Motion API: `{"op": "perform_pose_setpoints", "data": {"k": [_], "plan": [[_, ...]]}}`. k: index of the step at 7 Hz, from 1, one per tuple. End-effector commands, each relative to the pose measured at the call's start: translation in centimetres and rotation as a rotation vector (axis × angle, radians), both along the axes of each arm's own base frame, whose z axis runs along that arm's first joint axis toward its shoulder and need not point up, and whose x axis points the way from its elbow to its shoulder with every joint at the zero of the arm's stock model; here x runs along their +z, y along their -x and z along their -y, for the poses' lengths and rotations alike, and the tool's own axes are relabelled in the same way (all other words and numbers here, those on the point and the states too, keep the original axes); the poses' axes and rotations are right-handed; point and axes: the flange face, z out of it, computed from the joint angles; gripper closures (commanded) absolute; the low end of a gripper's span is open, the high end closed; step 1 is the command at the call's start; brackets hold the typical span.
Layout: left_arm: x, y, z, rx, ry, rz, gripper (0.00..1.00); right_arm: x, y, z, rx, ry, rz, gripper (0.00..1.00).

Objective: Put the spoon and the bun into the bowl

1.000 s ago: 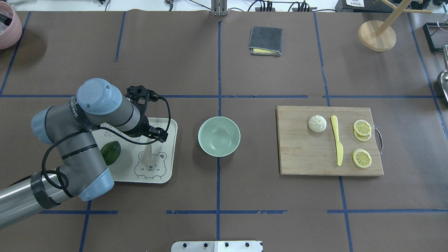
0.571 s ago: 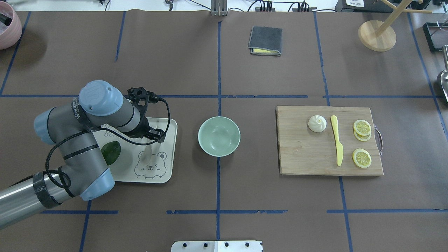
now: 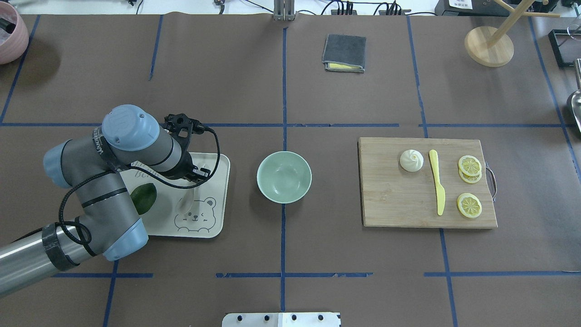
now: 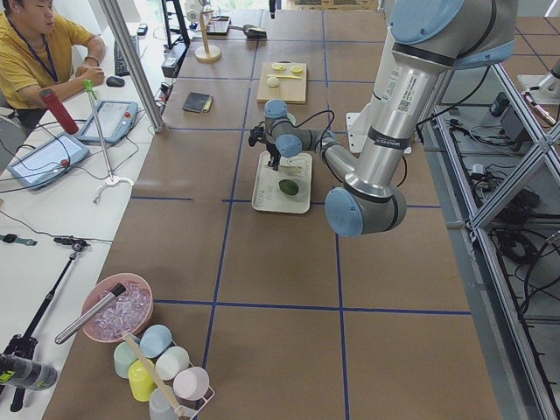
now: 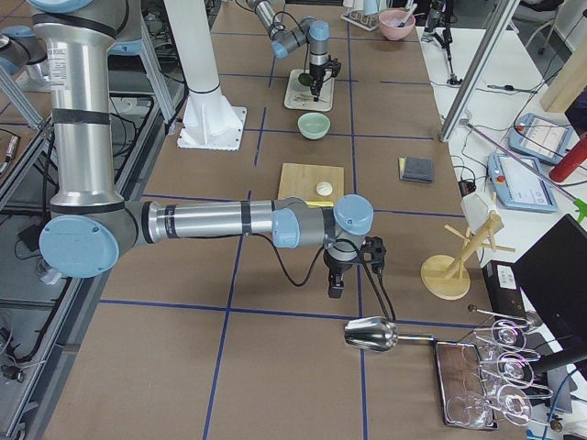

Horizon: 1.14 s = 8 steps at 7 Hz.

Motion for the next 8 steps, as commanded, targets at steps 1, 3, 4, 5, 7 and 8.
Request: {"op": "perform_pose_setpoints", "data": {"k": [1,3,4,5,7,8], "plan": [[-1.1,0.5,0.1,-0.042,0.045,-0.002,1.00,-0.5,0.0,-0.1,0.001,-0.006,0.015,0.00],[-7.0,0.4,1.6,-0.089,0.016,-0.050,1.00,-2.0,-0.1,-0.4,0.002,-0.035,0.019,0.00],[-11.3,-0.2,2.4,-0.144,-0.014,-0.096,1.00,-2.1,-0.1,-0.4,0.003,-0.038,0.017,0.00],[-14.1,-1.0,2.9,-0.173,-0.020,-0.141,1.00,-1.9,-0.2,-0.4,0.002,-0.037,0.010,0.00],[-17.2,-2.9,4.2,-0.247,-0.085,-0.257,1.00,-0.9,-0.2,-1.1,-0.002,-0.021,0.011,0.00],[-17.7,-4.6,3.7,-0.235,-0.085,-0.257,1.00,-1.3,-0.1,-1.0,0.001,-0.052,0.015,0.00]]}}
